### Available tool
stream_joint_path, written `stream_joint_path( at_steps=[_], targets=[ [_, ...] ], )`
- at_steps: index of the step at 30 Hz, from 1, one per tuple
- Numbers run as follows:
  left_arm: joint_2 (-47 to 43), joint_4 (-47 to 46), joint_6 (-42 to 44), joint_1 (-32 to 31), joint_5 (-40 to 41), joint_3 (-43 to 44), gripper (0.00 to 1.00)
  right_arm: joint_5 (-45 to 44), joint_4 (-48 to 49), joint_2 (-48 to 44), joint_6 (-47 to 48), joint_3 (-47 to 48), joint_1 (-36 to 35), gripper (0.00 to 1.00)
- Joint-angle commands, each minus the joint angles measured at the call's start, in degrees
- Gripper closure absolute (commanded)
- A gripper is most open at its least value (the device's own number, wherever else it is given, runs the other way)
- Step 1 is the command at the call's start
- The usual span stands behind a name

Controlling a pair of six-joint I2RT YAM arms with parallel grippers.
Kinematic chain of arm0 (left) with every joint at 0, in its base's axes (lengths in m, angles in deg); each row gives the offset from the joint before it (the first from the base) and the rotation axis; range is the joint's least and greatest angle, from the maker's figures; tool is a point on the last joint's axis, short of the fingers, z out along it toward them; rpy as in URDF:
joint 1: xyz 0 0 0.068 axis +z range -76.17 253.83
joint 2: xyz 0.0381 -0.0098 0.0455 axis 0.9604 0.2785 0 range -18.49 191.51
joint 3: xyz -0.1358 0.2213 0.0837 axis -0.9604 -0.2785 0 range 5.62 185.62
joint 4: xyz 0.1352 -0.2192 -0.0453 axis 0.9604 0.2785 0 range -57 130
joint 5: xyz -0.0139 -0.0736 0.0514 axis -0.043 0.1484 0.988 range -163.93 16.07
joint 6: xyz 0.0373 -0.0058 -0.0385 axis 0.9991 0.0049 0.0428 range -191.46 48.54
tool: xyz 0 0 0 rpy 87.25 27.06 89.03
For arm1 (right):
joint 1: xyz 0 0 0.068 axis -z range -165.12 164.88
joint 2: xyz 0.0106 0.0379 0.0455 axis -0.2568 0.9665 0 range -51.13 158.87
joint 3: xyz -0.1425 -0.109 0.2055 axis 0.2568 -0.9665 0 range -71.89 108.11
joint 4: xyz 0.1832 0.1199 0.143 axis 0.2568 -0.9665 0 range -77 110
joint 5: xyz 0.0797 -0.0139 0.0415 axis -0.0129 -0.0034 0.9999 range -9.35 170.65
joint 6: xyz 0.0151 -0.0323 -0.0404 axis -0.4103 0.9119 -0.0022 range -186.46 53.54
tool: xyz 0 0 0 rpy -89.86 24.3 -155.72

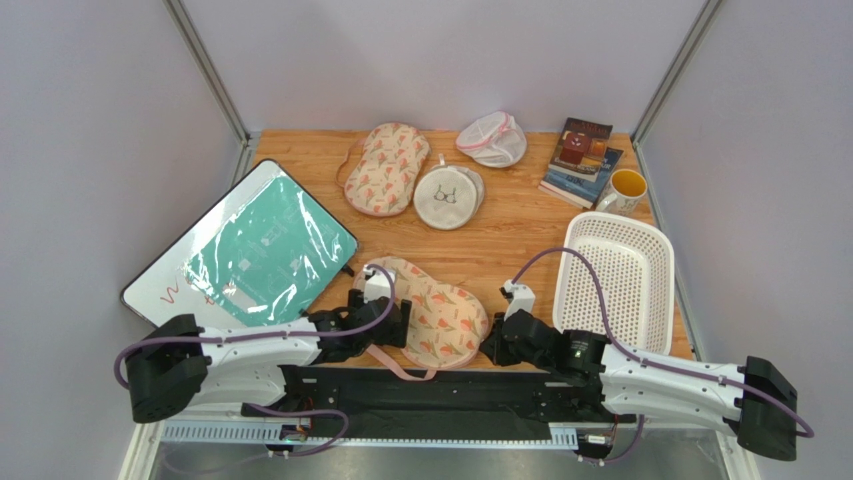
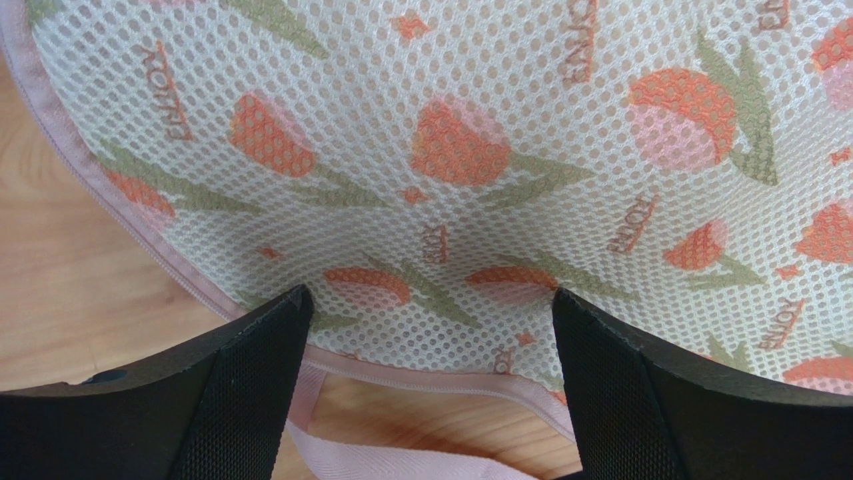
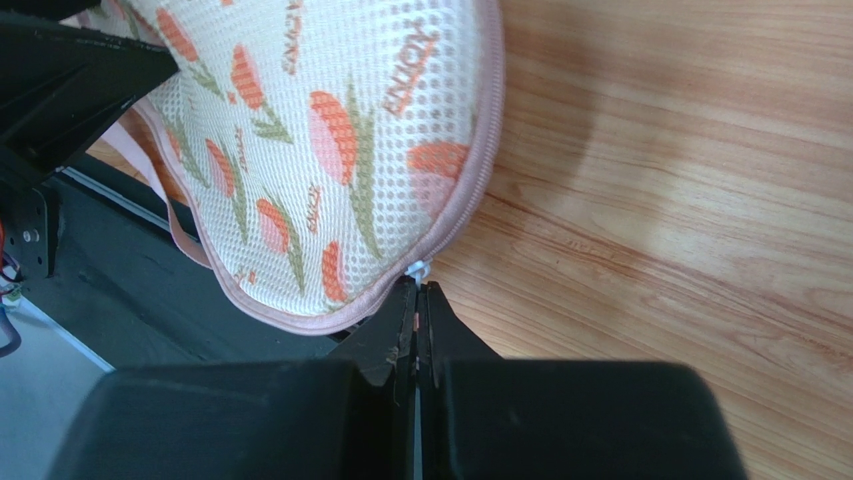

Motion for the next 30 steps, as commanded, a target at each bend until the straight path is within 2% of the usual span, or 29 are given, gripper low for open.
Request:
stream_joint_path(
  at_steps=[1,7,11,13,14,18,20,23,27,30],
  targets=[
    [7.6,-7.7,8.9,1.7,-2.7,6.6,0.05,1.6,4.5,-0.1,-1.2,-1.1,-1.4,1.0],
    [16.9,-6.2,17.4,4.2,-2.7,16.8,0.05,1.8,5.8,2.0,-1.1,-0.6,-2.4,1.0],
    [14.8,-3.8,19.6,4.2,-3.0,19.7,0.05,1.6,6.0,2.1,-1.1,-0.1,-2.8,1.0],
    [11.0,-1.6,20.1,4.1,-4.1,20.1,0.05,1.6,6.0,1.8,-1.3,0.1,-3.2,1.0],
    [9.4,-1.1,20.4,3.9,-4.6,20.1,0.0,1.8,6.0,1.7,-1.4,0.0,-3.3,1.0],
    [1.9,-0.5,24.2,-1.6,-3.4,17.7,0.0,1.3,6.7,1.2,-1.7,-0.4,-3.7,1.0],
    [-0.3,-1.5,27.9,-7.6,-2.7,16.6,0.0,1.2,7.0,1.4,-1.7,-0.5,-3.8,1.0],
    [-1.4,-6.8,30.4,-13.0,-6.8,12.8,0.01,1.2,7.2,1.8,-1.6,-0.2,-3.8,1.0],
    [-2.6,-17.2,29.6,-14.1,-12.8,5.7,0.01,1.6,7.2,1.1,-1.5,0.0,-3.8,1.0],
    [-1.7,-20.0,29.5,-15.1,-12.9,4.5,0.02,1.5,7.2,0.6,-1.5,-0.2,-3.8,1.0]
  ],
)
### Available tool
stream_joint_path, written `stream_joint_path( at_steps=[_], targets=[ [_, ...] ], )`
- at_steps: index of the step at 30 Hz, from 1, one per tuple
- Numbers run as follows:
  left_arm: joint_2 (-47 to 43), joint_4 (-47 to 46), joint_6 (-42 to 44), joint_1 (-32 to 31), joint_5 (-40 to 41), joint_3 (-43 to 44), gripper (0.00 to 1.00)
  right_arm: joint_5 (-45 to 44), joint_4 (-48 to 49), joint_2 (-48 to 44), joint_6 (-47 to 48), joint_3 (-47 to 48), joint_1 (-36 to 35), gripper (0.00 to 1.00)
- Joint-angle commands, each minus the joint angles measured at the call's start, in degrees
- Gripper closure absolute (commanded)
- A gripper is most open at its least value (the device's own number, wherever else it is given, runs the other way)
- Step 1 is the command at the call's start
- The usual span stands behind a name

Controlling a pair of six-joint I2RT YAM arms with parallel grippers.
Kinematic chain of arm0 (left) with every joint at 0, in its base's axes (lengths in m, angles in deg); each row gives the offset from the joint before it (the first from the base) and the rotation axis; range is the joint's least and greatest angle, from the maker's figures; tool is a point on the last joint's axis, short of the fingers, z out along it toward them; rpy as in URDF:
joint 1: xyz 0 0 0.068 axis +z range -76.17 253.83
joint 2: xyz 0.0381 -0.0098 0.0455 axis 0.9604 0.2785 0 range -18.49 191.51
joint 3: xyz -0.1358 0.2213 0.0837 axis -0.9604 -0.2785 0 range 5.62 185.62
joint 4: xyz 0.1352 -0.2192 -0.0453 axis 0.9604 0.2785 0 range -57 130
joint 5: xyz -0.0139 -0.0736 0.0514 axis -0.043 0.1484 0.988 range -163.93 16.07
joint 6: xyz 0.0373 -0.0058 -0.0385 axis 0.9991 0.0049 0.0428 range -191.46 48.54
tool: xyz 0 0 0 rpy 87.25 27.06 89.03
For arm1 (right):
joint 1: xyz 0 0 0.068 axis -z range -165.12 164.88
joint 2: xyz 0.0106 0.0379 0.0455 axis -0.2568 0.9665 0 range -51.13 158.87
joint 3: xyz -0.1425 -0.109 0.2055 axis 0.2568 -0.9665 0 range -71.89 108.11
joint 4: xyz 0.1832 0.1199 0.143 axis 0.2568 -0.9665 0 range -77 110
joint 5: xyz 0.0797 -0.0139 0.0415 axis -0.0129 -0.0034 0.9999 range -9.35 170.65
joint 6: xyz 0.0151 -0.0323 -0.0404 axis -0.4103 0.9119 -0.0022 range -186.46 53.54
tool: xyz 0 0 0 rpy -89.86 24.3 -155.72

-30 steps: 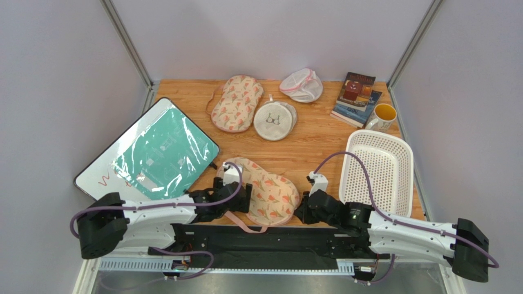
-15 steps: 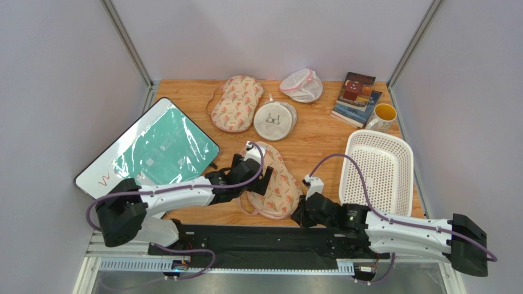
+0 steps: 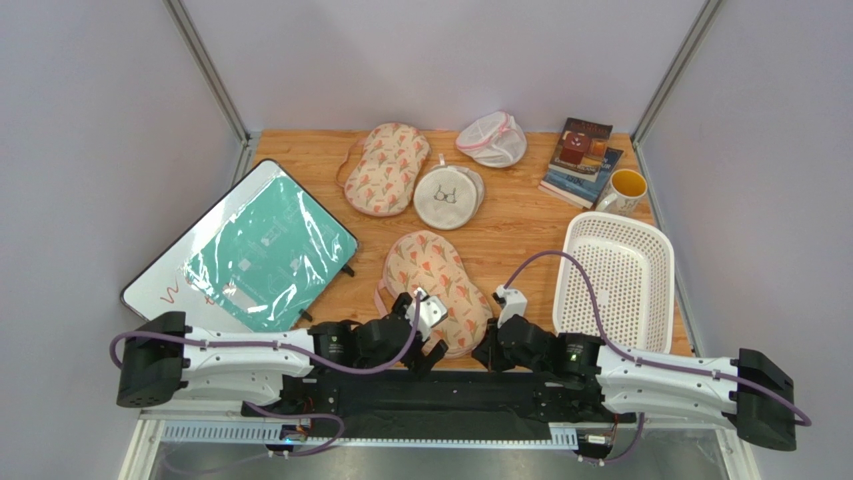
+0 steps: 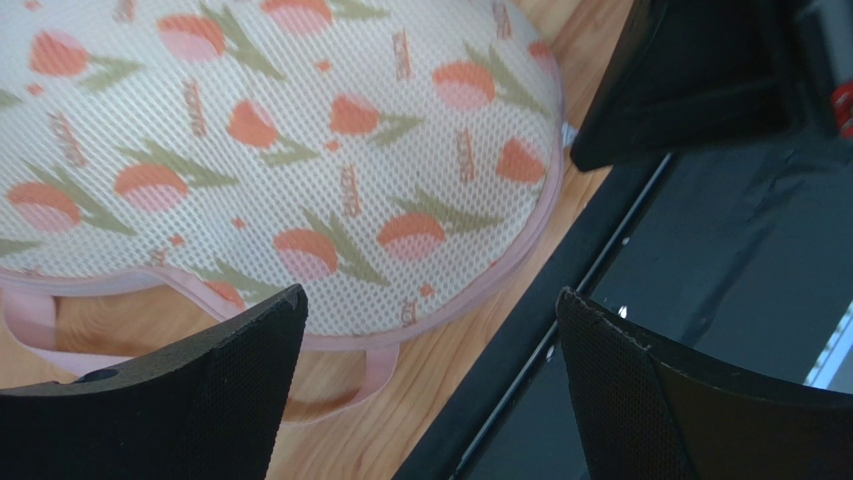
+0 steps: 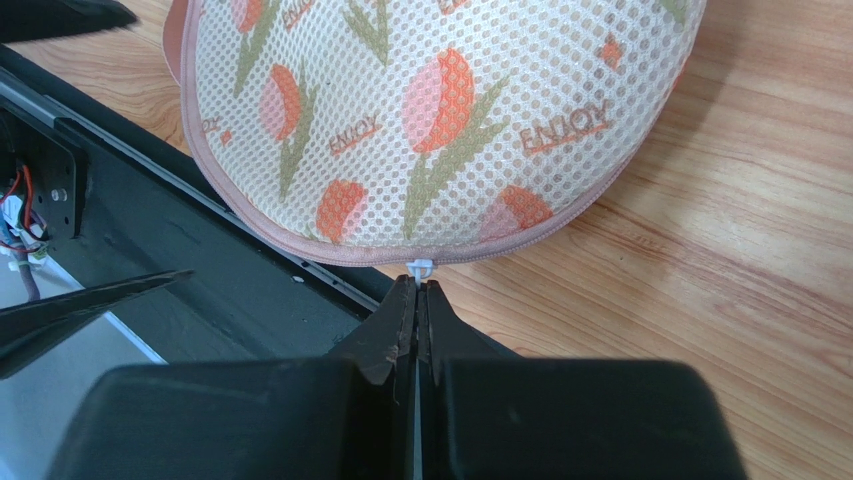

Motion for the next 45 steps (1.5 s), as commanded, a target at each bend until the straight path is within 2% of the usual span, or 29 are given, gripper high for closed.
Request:
stream_joint_path(
  at_steps=[1,11,20,22,26,27,28,29,31,32,35,45],
  targets=[
    [1.0,-8.7,1.9,-1.4,-2.7,-1.2,0.02,0.0,2.6,-1.2,-0.7,1.1,-0.4,1.0],
    [13.5,-11.3,2.9,-4.3,0.9,5.1,0.02,0.7,3.1,-0.6,-0.8,1.0,-0.3,1.0],
    [21.7,-12.5,1.7,-5.0,6.2,6.8,0.02,1.4,3.1,-1.2,-0.8,0.8,-0.4,1.0],
    [23.4,-12.3,1.3,-5.0,8.1,7.0,0.06,1.6,3.2,-1.2,-0.8,0.8,-0.4,1.0],
    [25.6,-10.5,-0.2,-5.0,10.4,8.3,0.24,2.2,4.0,-1.2,-0.5,0.8,-0.4,1.0],
    [25.7,-10.2,-0.4,-5.0,11.1,8.6,0.35,2.4,4.1,-1.1,-0.5,0.8,-0.4,1.0],
    [26.0,-10.0,-0.5,-5.0,11.4,8.8,0.4,2.5,4.1,-1.0,-0.4,0.8,-0.4,1.0],
    [26.3,-9.4,-0.8,-5.1,12.2,9.1,0.53,2.6,4.0,-0.8,-0.3,0.9,-0.4,1.0],
    [26.4,-8.6,-1.7,-5.1,13.1,9.4,0.68,2.6,4.0,-0.8,-0.2,0.9,-0.4,1.0],
    [26.5,-7.4,-1.9,-5.1,14.2,9.7,0.81,2.5,3.9,-0.8,-0.2,0.9,-0.5,1.0],
    [26.2,-5.6,-2.8,-5.1,15.4,9.9,1.0,1.9,3.5,-0.8,-0.3,0.9,-0.4,1.0],
    [20.3,-5.5,-2.8,-5.8,15.2,4.4,1.0,-3.0,-3.5,-1.2,-0.2,3.0,-0.3,1.0]
  ],
)
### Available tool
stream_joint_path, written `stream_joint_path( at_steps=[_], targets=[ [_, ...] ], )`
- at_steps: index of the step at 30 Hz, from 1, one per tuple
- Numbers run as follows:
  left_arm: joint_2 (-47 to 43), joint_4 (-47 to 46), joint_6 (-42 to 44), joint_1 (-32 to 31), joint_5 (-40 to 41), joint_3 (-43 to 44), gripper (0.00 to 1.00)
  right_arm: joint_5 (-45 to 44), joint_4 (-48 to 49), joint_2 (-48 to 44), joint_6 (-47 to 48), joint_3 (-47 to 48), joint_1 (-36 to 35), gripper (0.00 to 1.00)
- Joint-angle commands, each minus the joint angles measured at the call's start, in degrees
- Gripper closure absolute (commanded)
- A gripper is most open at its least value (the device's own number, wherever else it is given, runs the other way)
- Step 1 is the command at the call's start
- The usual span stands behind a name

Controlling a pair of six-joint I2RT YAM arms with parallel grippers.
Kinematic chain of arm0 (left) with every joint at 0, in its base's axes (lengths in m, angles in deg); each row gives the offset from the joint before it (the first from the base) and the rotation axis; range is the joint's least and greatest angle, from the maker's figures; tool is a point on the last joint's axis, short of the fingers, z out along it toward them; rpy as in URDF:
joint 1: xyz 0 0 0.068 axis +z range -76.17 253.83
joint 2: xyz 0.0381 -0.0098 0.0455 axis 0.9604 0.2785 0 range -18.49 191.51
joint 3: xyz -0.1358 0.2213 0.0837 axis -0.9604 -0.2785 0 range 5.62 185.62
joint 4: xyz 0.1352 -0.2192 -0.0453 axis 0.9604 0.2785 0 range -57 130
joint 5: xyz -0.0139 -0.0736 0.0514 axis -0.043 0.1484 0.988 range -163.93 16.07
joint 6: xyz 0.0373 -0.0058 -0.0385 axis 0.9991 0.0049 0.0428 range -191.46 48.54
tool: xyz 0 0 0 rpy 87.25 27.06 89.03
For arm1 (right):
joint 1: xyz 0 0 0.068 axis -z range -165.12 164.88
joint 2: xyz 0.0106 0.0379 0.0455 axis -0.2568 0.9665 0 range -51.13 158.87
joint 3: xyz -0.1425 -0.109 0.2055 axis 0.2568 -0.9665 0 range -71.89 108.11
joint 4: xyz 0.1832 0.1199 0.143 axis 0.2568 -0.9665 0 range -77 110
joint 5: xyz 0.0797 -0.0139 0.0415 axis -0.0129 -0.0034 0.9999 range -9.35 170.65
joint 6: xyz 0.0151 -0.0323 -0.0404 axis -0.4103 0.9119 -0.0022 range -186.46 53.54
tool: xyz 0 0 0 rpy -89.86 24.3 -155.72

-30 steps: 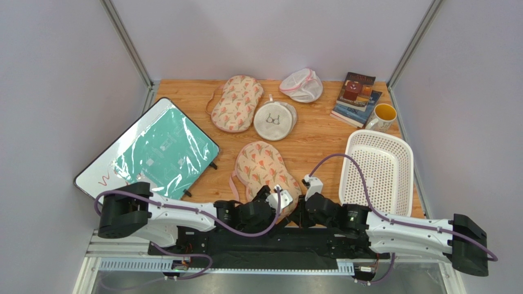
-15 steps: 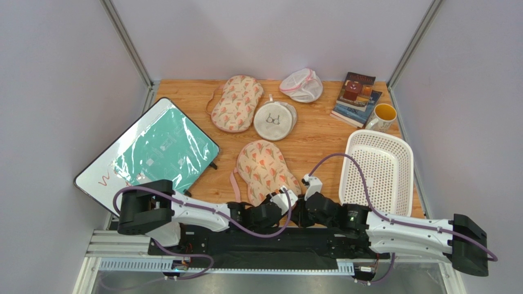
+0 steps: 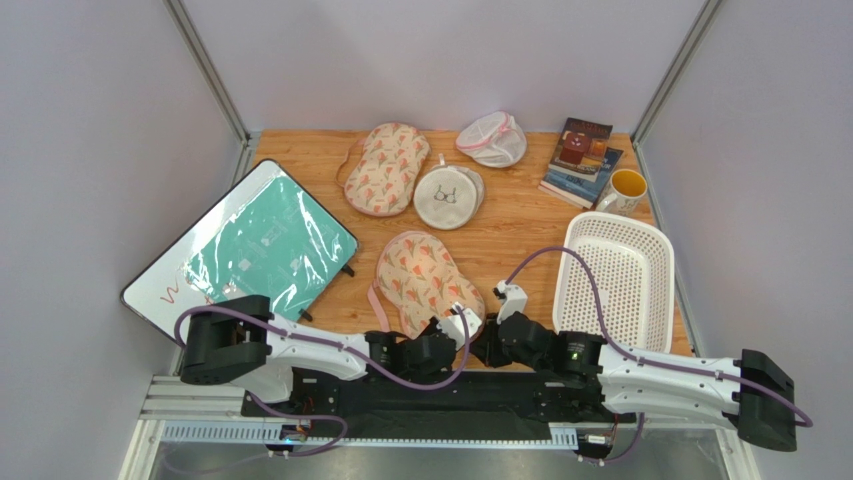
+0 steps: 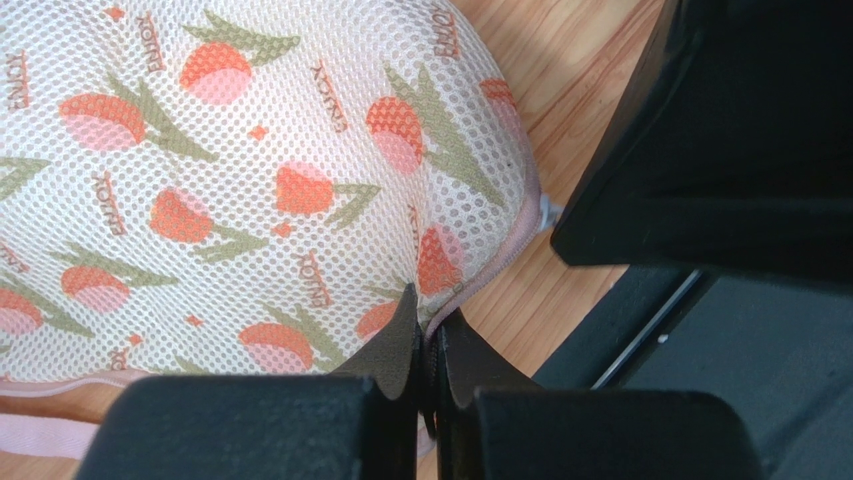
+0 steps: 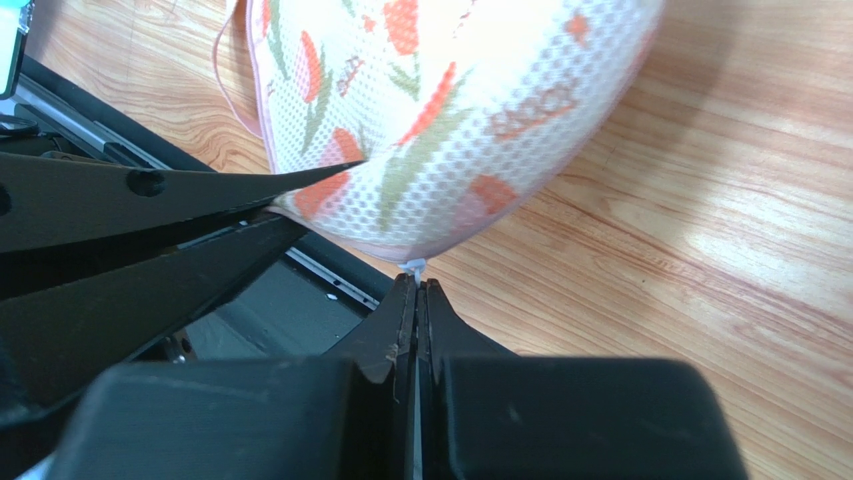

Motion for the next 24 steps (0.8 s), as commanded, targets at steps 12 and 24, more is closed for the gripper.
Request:
stream_joint_path(
  at_steps=[12,24],
  targets=[
    [-13.0,2.0,0.3,-3.8,-1.3,-11.2,1.0,-3.6,-6.9,-0.7,2.3,3.2,2.5,1.0],
    [-20.3,6.9,-4.4,-6.1,-1.0,-13.3,0.34,-1.6,-5.9,-2.3,3.3,2.7,3.4,1.0]
  ],
)
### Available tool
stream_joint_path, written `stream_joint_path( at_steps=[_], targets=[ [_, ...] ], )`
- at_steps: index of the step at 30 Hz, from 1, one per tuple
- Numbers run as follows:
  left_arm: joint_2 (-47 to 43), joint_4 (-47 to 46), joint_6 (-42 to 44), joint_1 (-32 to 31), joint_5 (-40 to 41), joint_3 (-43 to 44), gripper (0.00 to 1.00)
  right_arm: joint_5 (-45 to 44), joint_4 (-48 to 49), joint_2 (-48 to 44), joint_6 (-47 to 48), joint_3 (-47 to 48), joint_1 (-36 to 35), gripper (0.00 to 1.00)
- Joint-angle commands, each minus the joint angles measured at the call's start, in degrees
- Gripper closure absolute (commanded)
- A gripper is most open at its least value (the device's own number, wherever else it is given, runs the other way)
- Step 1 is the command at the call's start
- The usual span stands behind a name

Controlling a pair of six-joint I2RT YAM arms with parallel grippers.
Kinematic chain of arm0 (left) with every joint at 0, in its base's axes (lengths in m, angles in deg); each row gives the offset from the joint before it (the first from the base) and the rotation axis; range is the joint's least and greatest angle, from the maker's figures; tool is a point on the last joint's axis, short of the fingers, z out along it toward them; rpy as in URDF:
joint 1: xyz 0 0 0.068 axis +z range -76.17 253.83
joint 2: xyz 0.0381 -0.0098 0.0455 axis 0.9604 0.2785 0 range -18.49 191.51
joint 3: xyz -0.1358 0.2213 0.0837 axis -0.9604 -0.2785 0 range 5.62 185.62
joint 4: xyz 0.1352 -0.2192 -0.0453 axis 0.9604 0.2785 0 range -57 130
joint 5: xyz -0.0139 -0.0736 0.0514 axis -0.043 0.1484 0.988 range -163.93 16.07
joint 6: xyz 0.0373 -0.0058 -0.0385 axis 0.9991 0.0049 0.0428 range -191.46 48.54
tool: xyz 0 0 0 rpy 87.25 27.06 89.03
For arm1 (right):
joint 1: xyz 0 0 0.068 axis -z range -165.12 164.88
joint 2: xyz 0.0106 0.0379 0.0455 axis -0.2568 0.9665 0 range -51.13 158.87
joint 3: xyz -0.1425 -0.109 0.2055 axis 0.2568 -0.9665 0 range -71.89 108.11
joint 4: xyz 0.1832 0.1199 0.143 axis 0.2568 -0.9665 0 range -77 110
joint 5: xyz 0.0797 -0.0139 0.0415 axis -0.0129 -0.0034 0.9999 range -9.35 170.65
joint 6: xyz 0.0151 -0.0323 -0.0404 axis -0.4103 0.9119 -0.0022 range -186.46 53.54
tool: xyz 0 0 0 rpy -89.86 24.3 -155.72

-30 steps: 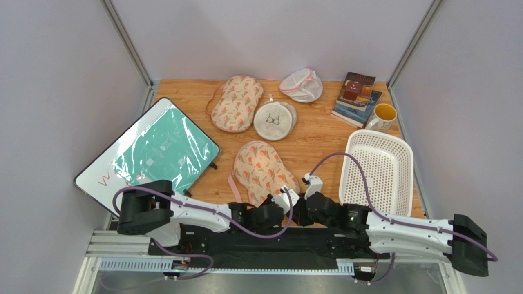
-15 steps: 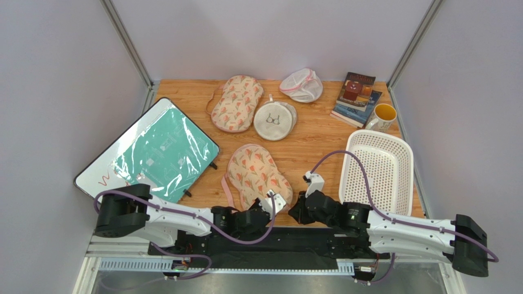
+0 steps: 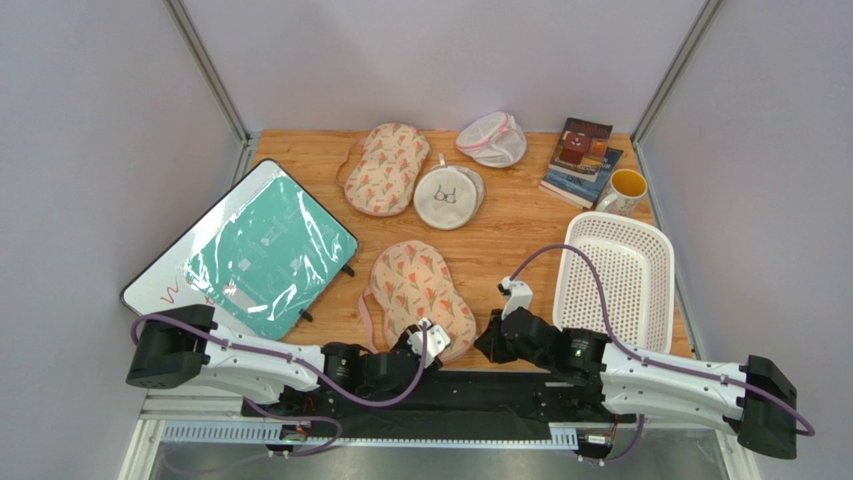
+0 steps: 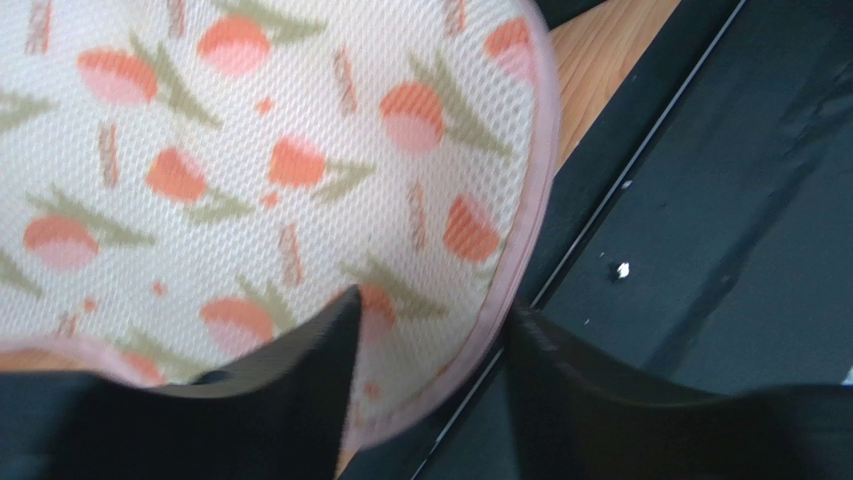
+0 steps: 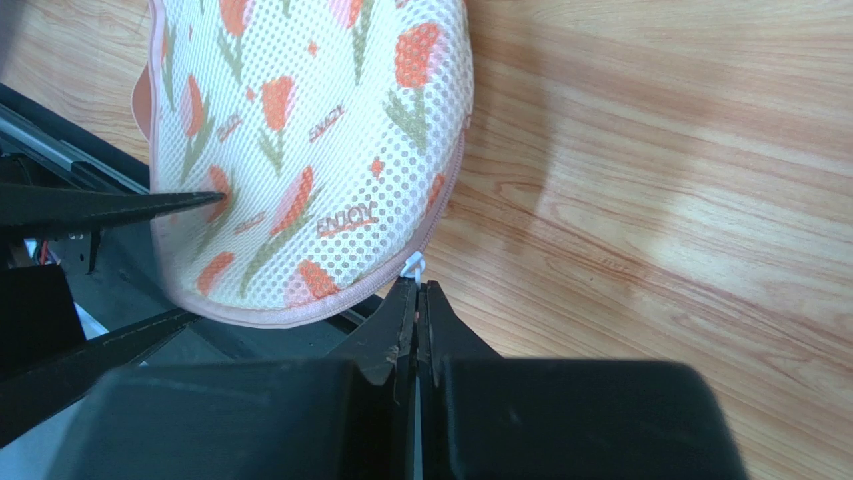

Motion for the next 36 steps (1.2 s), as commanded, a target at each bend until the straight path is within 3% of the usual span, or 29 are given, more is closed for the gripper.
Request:
stream_joint_path(
  at_steps=[1,3,11,18,21,28,31,36],
  targets=[
    [-2.8,6.4,-3.0,-0.9,1.0,0.1,0.25,-0.4,-1.2,-1.1,1.5,1.1,0.5,1.0],
    [-3.9,7.7,-2.5,-1.2,1.3,1.8,0.21,0.2,-0.4,-0.7,1.5,1.1,0.5,1.0],
    [-2.1,6.1,3.4,-2.4,1.8,9.6,0.19,2.3,2.8,2.0,1.3,1.0,0.0,1.0],
    [8.9,0.3,7.5,-2.3,4.5,15.2,0.14,2.8,3.8,2.0,0.5,0.9,-0.7,1.0],
    [12.8,-0.7,7.9,-1.8,3.9,16.9,0.16,3.2,4.2,1.6,0.3,0.8,-1.1,1.0],
    [16.5,-2.1,7.0,-0.4,4.0,17.2,0.16,4.2,5.7,1.2,-0.7,-0.1,-2.9,1.0],
    [17.2,-1.7,6.0,0.0,4.5,16.3,0.19,4.0,5.7,1.3,-0.9,0.0,-3.5,1.0],
    [18.1,-1.6,3.9,0.2,6.0,14.5,0.46,3.7,5.5,1.3,-1.0,0.1,-4.2,1.0]
  ],
)
